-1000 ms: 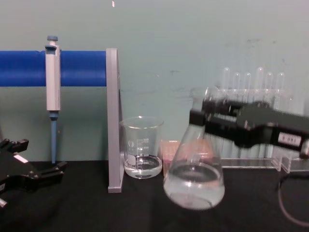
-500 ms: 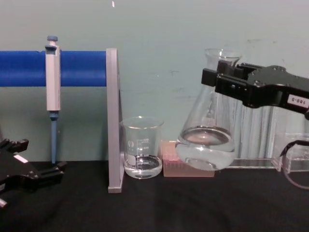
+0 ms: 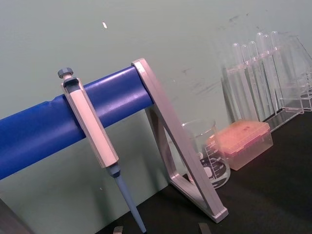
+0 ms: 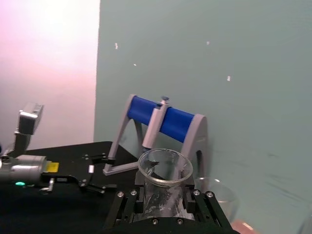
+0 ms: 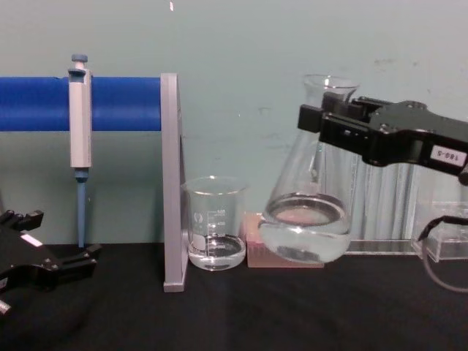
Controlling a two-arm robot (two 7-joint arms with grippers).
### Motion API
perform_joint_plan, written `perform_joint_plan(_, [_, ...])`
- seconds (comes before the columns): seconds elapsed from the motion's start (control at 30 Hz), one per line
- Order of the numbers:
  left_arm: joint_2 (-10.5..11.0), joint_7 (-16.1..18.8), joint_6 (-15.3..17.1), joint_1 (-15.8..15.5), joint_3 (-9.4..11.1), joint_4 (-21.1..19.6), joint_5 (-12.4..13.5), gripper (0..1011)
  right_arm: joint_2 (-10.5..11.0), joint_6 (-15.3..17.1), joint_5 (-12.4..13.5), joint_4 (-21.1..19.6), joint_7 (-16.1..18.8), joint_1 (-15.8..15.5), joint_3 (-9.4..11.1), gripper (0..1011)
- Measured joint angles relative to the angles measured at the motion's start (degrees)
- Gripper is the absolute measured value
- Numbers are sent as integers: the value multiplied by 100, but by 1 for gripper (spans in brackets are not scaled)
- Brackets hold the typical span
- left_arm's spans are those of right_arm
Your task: Grasp the erlenmeyer flask with one hand, shake it three times, then place it back.
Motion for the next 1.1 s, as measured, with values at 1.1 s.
perform_joint_plan(1.1, [0, 0, 0, 0, 0, 0, 0, 1001, -77, -122, 280, 13, 748, 338, -784, 458])
